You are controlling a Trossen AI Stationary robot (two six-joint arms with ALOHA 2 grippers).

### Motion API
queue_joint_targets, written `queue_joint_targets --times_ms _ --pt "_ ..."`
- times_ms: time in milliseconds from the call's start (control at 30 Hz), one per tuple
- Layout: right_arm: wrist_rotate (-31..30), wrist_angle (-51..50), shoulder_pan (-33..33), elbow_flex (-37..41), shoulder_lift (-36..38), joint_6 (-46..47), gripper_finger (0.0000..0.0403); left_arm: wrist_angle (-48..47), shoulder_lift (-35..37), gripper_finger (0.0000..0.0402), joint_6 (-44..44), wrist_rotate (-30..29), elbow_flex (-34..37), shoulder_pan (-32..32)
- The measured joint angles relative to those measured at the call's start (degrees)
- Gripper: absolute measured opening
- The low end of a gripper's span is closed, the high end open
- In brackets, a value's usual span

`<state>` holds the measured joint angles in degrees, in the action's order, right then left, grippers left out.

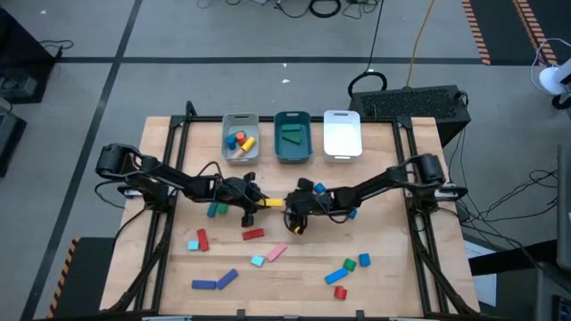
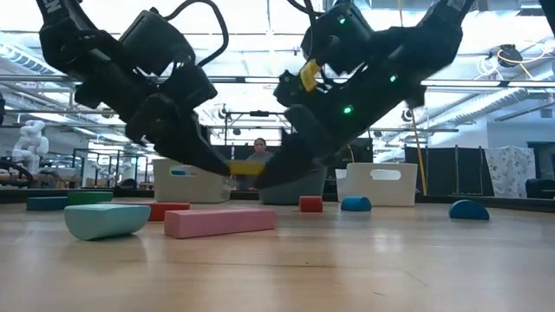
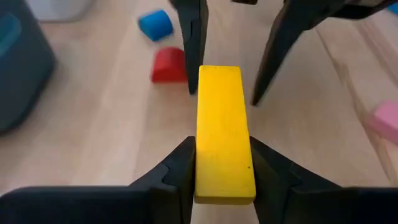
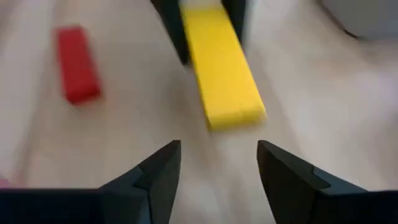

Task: Sort blocks by size
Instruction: Put the yellow rectangle block into the blue bin

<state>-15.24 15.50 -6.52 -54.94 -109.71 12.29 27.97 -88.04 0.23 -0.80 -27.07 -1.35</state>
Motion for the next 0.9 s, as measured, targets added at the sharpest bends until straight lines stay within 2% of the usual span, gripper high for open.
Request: queue_joint_targets --times_ms 133,300,700,900 --pt "-5.10 -11.16 -0.09 0.00 5.50 5.22 0.0203 -1.00 2.47 0.0116 -0.14 -0.09 -0.13 1.46" --pt "-5.84 -20.66 -0.96 0.12 9.42 9.45 0.0201 -5.32 5.37 0.0116 0.13 -0.09 -2.94 3.91" --pt "-5.88 -23.81 -2.60 0.83 8.35 12.76 0.0200 -20.14 6.03 0.0116 7.90 2.18 -16.71 11.49" --pt "-5.88 -23.53 -2.60 0.83 8.35 12.50 0.0200 -22.71 5.97 0.0116 10.70 5.43 -21.89 17.08"
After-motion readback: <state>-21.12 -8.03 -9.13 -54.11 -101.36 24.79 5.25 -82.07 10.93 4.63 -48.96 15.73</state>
